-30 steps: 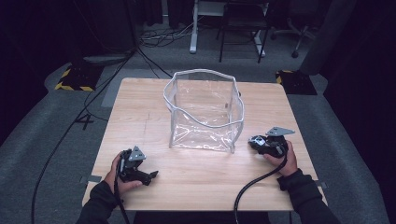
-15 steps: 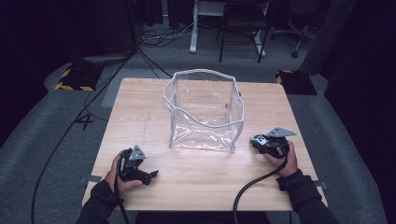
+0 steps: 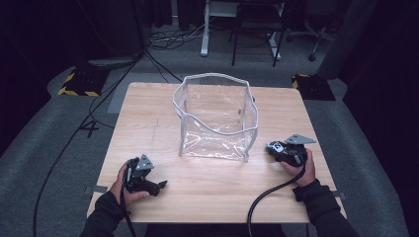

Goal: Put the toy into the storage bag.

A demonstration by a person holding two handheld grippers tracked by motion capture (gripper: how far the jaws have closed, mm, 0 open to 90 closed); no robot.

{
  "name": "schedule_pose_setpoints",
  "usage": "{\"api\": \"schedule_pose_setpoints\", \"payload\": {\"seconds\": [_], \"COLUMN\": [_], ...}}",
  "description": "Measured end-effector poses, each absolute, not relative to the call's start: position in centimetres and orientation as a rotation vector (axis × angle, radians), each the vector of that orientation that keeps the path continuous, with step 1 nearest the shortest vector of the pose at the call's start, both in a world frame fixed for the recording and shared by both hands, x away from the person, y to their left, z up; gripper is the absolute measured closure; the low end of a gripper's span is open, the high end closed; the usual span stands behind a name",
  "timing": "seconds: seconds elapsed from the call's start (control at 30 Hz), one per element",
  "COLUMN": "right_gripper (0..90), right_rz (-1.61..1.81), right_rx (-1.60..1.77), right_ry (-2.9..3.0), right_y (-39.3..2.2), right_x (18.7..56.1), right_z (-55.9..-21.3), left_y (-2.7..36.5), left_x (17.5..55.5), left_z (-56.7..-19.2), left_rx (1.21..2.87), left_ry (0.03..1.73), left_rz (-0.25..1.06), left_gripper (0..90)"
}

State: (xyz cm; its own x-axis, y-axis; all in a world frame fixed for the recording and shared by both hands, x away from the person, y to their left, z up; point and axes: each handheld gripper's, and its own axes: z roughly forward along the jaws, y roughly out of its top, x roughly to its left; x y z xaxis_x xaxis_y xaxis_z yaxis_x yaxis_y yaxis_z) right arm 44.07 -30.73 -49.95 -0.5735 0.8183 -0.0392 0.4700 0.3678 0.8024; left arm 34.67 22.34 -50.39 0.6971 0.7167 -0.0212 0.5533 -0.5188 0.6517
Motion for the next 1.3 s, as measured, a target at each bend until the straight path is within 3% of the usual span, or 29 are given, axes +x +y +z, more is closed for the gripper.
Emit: {"api": "schedule_pose_setpoints", "payload": {"seconds": [0.8,1.3], "right_gripper": [48.7,48.7], "right_rz": [1.109,1.140], "right_rx": [1.099,1.017], "right_ry": [2.129,2.096], "right_y": [-30.6,-29.5], "right_x": [45.0,45.1], "right_z": [-47.8,-44.4], "left_y": [22.3,22.3], "left_x": [34.7,34.7], "left_z": [-50.4,-50.4], "left_rx": [2.256,2.258], "left_ry": [0.963,0.962], "left_rz": [0.325,0.326], "left_gripper": [0.3,0.3]}}
